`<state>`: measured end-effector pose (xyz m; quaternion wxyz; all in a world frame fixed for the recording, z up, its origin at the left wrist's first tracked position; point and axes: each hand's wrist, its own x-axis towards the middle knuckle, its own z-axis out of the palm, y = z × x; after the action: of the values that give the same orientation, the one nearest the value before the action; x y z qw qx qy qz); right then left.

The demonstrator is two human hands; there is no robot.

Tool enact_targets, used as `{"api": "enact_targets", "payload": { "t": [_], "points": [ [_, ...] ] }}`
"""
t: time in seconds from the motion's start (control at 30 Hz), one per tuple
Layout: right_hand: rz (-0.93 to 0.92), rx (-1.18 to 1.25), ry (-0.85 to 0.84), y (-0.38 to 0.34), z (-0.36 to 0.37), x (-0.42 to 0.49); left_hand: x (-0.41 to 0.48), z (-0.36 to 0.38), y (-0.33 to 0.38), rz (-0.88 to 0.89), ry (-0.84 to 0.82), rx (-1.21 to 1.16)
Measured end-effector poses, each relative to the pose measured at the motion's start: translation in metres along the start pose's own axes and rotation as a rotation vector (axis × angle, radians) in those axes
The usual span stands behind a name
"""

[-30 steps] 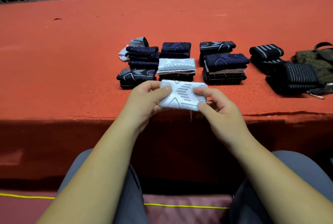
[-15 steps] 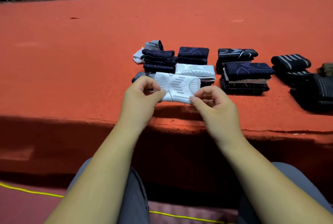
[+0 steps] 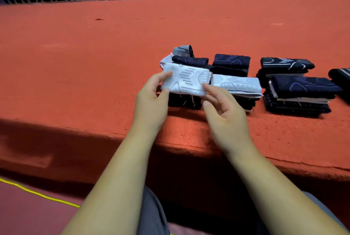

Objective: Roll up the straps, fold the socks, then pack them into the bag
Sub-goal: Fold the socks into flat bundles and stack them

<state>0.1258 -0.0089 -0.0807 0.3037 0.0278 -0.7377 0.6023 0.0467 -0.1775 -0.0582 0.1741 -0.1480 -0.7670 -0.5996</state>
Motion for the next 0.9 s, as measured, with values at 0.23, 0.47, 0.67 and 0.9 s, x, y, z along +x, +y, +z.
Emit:
{"api": "enact_targets", "payload": {
  "t": [0.23, 0.47, 0.67, 0.9],
  "points": [
    [0.041, -0.049, -0.085, 0.007, 0.009, 0.005, 0.018, 0.004, -0.020, -0.044, 0.065, -0.029],
    [0.069, -0.254, -0.131, 0.016, 0.011, 0.009, 0.023, 0.009, -0.031, -0.057, 0.034, 0.087],
    [0.099, -0.385, -0.206, 0.011, 0.012, 0.006, 0.023, 0.015, -0.038, -0.059, 0.016, 0.232],
    [0.105, -0.517, -0.329, 0.009, 0.014, 0.004, 0.020, 0.016, -0.044, -0.112, -0.022, 0.271]
  ]
}}
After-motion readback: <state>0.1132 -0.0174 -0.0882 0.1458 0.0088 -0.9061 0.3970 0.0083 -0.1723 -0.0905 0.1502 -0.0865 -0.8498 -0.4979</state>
